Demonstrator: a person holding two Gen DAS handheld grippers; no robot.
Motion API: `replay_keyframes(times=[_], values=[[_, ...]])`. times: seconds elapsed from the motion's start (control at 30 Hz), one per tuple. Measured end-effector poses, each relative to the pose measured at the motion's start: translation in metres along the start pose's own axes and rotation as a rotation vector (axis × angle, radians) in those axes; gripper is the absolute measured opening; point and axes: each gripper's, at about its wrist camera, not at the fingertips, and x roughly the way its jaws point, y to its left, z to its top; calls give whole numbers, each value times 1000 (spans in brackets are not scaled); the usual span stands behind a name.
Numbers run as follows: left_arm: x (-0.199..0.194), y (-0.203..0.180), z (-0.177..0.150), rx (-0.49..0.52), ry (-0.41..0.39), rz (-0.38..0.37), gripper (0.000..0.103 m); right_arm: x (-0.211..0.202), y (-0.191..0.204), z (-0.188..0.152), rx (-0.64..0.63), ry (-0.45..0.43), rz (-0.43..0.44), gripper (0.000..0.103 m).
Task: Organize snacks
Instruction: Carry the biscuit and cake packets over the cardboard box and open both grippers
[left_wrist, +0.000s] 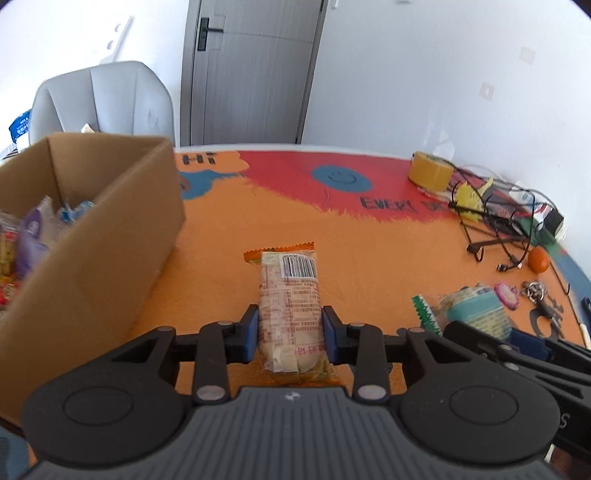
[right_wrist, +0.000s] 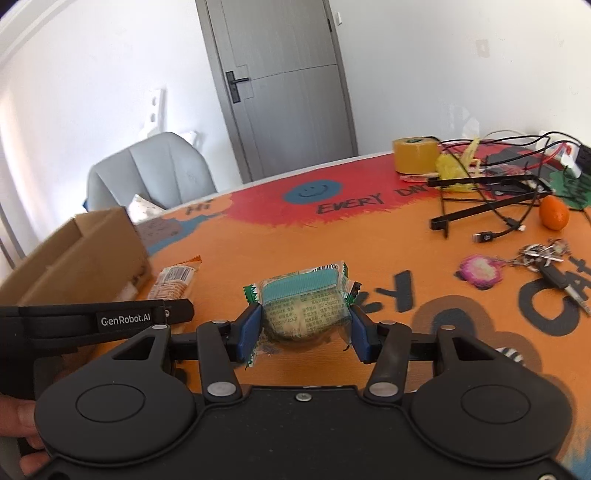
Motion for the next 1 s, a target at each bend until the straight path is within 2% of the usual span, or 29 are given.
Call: replay_keyframes(times=[0.27, 0.5, 0.83, 1.0], values=[[-52, 27, 7, -62, -82, -17, 34, -12, 41, 9, -71, -26, 53, 51], [-91, 46, 14, -92, -159, -3, 34, -25, 69, 18, -110, -68, 94, 51], [-130, 87, 23, -149, -237, 62, 34, -35, 108, 32, -156, -124, 171, 51], [-137, 119, 33, -163, -216, 46, 34, -35, 130, 37, -191, -137, 205, 51]])
